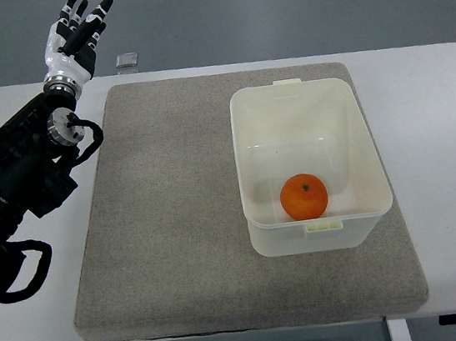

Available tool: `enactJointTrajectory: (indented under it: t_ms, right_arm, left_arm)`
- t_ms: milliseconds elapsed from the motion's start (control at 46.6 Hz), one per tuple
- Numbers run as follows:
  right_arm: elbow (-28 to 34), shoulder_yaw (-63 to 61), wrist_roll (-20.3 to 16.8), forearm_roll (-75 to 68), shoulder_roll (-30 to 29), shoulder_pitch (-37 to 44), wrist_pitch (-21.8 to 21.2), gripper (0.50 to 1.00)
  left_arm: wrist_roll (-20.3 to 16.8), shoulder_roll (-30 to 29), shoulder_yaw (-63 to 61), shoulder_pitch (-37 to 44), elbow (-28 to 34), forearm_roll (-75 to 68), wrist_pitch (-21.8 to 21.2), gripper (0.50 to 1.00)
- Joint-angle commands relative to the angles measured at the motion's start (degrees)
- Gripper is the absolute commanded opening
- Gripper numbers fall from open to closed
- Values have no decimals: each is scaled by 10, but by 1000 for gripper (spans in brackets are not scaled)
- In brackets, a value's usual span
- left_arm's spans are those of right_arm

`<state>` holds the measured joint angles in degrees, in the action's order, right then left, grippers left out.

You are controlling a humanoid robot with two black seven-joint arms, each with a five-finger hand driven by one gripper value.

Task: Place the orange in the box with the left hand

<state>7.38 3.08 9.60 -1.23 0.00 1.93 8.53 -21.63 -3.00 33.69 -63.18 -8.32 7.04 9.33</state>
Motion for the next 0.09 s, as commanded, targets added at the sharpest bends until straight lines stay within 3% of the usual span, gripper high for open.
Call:
enactJointTrajectory:
  t_ms: [0, 64]
  right_arm:
    - [0, 0, 0, 0, 0, 0, 0, 926]
    - [0, -1, 0, -2, 0, 0, 0, 926]
  left_arm:
    - [0, 0, 0, 2, 1, 0, 0, 992]
    - [-1, 0, -1, 3, 1, 0, 1, 994]
